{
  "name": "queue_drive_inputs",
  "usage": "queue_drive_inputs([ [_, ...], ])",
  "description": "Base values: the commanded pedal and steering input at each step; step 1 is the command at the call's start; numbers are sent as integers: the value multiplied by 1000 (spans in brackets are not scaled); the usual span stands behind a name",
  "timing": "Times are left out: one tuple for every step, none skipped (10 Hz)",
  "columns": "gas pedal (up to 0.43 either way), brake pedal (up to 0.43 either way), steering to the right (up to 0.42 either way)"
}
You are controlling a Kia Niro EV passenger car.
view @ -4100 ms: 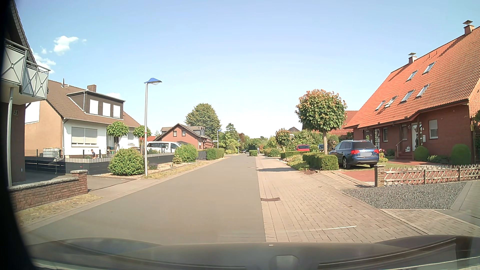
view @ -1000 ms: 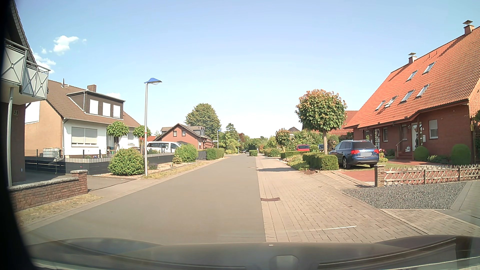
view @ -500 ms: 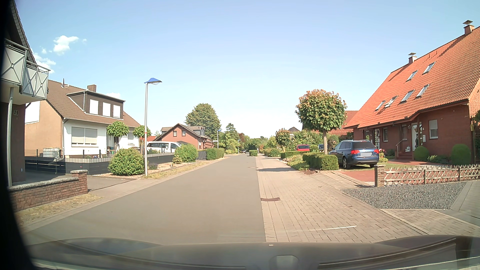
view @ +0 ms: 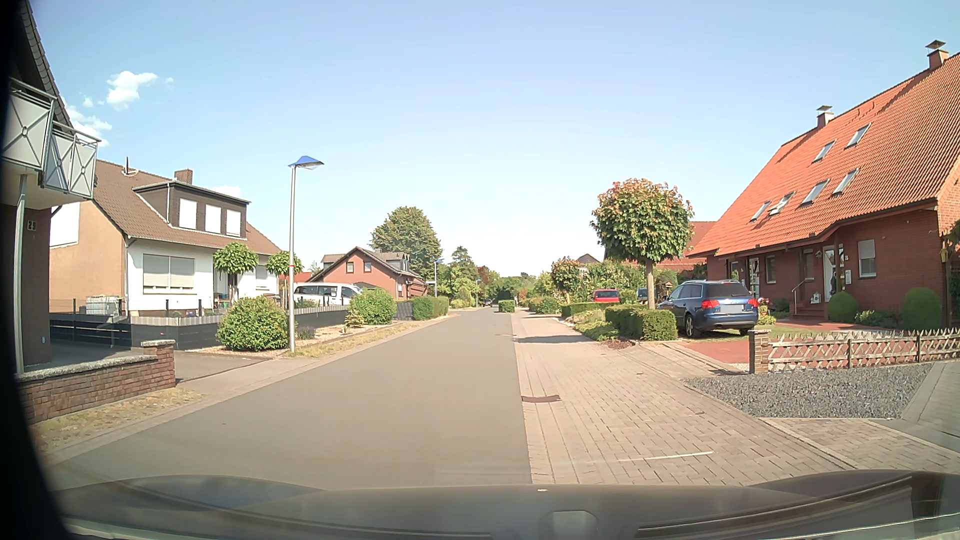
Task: Follow the waypoints while adhering to traffic rules and regulations
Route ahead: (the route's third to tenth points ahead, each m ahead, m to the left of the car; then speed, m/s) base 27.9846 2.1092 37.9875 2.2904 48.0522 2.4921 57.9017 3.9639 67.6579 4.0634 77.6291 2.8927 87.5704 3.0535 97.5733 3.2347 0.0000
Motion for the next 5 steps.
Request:
queue_drive_inputs([
  [0,293,-13],
  [0,293,-13],
  [0,293,-13],
  [0,293,-13],
  [0,293,-13],
])
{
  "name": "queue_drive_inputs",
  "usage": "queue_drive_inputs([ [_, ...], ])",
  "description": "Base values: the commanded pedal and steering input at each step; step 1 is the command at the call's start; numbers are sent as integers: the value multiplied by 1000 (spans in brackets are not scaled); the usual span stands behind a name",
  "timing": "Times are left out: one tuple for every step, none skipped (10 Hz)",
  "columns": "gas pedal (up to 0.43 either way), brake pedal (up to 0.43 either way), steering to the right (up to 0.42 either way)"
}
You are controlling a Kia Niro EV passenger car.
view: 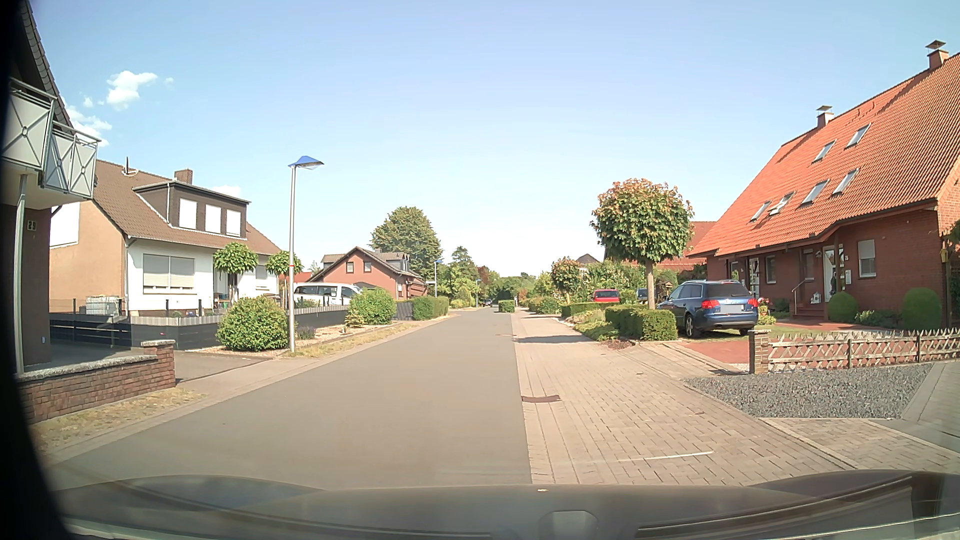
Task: Follow the waypoints while adhering to traffic rules and regulations
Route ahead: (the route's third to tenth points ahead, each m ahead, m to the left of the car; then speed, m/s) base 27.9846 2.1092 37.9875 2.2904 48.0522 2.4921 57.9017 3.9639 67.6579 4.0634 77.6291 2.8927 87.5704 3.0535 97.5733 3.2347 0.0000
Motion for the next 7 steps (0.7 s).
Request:
queue_drive_inputs([
  [0,293,-13],
  [0,293,-14],
  [0,293,-13],
  [0,293,-13],
  [0,299,-13],
  [0,293,-13],
  [0,299,-13],
])
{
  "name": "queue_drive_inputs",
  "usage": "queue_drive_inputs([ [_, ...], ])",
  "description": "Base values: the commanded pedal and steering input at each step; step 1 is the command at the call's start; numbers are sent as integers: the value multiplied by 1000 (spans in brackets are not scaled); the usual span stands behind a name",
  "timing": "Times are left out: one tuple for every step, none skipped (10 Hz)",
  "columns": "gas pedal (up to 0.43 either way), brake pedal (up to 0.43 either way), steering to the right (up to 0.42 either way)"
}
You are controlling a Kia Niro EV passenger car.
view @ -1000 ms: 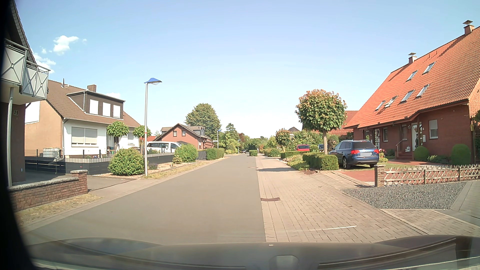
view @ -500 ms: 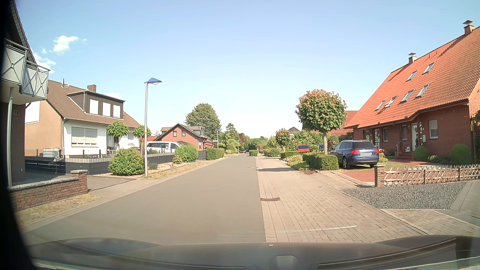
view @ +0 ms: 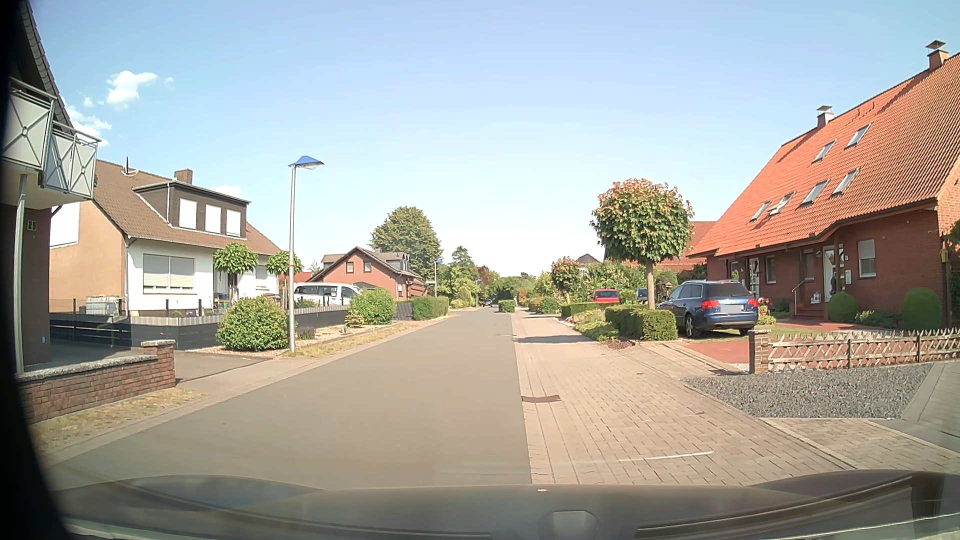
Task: Follow the waypoints while adhering to traffic rules and regulations
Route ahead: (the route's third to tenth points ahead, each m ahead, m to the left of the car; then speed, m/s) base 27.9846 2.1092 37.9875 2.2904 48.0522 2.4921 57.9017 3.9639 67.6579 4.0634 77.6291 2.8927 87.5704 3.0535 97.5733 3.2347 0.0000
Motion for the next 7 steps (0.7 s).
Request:
queue_drive_inputs([
  [0,299,-13],
  [0,299,-13],
  [0,299,-13],
  [0,299,-13],
  [0,299,-13],
  [0,305,-13],
  [0,299,-13],
])
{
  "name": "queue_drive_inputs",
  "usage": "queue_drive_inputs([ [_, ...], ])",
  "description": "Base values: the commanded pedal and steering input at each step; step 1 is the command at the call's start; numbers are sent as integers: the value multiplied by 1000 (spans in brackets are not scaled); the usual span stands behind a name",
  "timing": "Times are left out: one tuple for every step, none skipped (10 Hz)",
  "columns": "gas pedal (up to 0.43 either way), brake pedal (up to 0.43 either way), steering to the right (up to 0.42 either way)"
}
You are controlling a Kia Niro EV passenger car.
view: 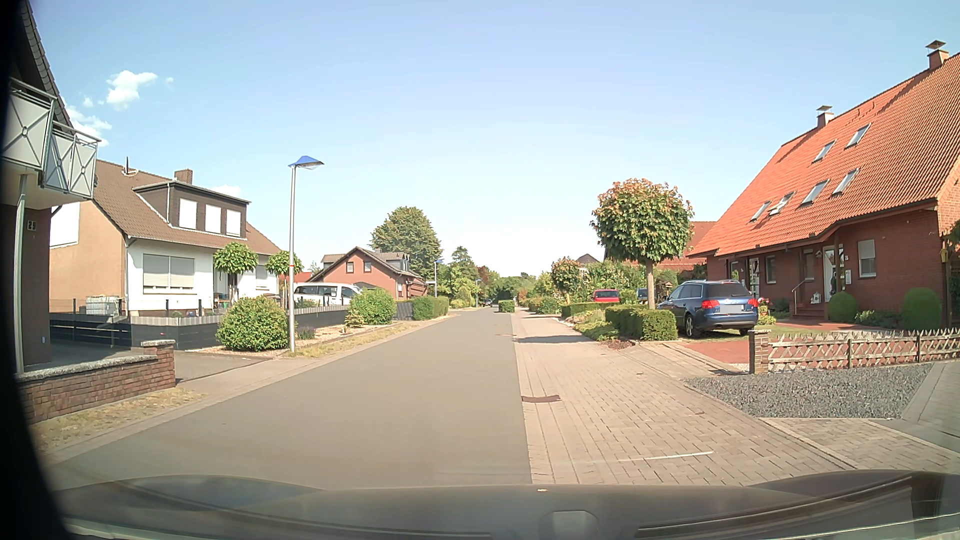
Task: Follow the waypoints while adhering to traffic rules and regulations
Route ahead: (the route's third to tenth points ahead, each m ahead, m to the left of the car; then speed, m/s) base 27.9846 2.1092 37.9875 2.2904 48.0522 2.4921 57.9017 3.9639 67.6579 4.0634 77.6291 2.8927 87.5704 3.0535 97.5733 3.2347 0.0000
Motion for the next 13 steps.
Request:
queue_drive_inputs([
  [0,299,-13],
  [0,299,-13],
  [0,305,-13],
  [0,305,-13],
  [0,305,-13],
  [0,305,-13],
  [0,305,-13],
  [0,305,-13],
  [0,305,-13],
  [0,305,-13],
  [0,305,-13],
  [0,311,-13],
  [0,305,-13],
])
